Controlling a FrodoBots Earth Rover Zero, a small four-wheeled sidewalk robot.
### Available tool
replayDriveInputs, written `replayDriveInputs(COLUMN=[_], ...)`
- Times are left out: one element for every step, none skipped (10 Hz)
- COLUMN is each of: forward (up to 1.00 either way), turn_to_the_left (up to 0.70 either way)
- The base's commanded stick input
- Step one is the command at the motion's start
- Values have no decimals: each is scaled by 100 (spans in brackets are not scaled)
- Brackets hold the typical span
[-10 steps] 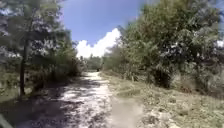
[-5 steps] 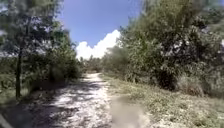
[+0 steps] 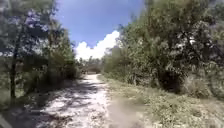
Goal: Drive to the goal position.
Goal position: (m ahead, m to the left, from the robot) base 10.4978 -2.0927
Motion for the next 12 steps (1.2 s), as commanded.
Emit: replayDriveInputs(forward=[50,50,50,50,50,50,50,50,50,50,50,50], turn_to_the_left=[0,0,0,0,0,0,0,0,0,0,0,0])
